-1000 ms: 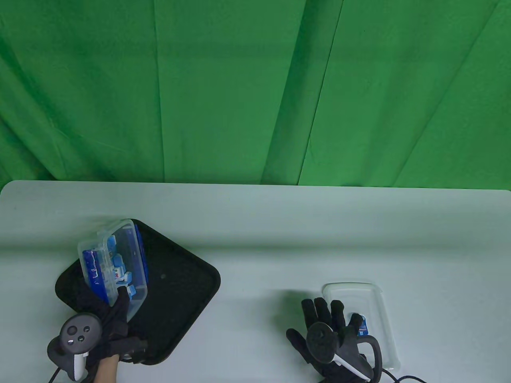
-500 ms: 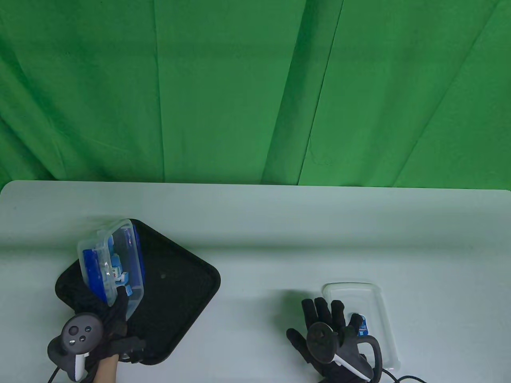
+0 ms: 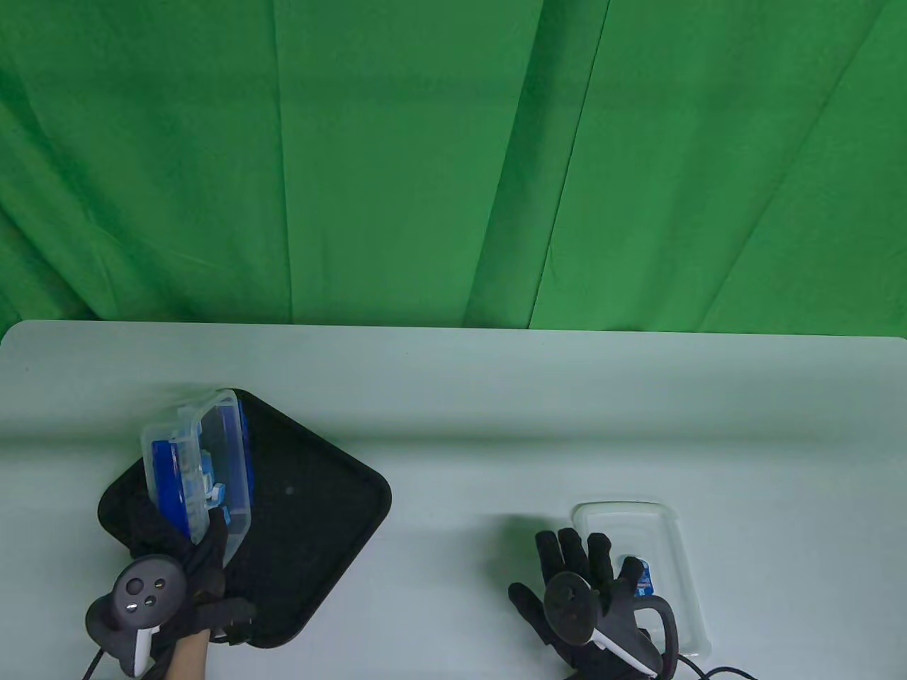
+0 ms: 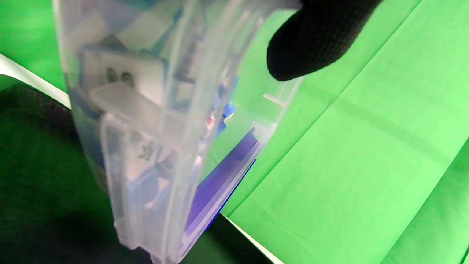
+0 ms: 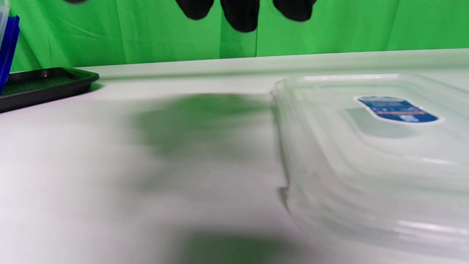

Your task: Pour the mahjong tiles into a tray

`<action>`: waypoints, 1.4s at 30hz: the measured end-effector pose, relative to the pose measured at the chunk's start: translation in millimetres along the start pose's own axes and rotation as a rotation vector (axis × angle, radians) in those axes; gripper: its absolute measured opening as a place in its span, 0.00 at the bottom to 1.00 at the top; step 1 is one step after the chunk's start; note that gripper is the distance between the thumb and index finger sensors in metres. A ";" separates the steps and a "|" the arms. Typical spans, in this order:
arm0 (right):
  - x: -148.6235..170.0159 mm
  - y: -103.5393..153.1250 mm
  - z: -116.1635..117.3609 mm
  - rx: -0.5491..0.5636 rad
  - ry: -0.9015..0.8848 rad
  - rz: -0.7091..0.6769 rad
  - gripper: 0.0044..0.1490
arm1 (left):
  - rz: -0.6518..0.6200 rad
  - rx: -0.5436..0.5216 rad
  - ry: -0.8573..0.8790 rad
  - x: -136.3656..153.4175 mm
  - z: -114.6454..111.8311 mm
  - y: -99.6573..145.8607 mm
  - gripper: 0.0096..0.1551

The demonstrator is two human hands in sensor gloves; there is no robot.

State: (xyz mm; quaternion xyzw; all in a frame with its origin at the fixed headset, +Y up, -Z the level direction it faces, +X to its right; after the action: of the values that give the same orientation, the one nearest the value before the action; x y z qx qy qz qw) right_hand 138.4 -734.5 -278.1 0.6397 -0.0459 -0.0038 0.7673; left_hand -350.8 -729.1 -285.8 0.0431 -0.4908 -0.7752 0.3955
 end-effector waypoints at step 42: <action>0.0 0.2 0.7 0.002 0.003 0.000 0.55 | -0.067 -0.063 -0.111 -7.6 2.9 2.8 0.59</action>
State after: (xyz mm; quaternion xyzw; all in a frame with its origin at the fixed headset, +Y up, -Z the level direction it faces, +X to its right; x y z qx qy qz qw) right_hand 138.2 -735.1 -277.8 0.6402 -0.0448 -0.0026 0.7669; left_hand -345.3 -722.5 -284.5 0.0038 -0.4854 -0.8043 0.3428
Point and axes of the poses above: the tracker on the back of each hand, its own x axis roughly to the little-finger side, its own y axis roughly from the fingertips to the wrist, z = x × y, the point moved 4 cm from there along -y, roughly from the wrist to the fingertips, and after that the axes turned 13 degrees about z, right-handed, at the moved point
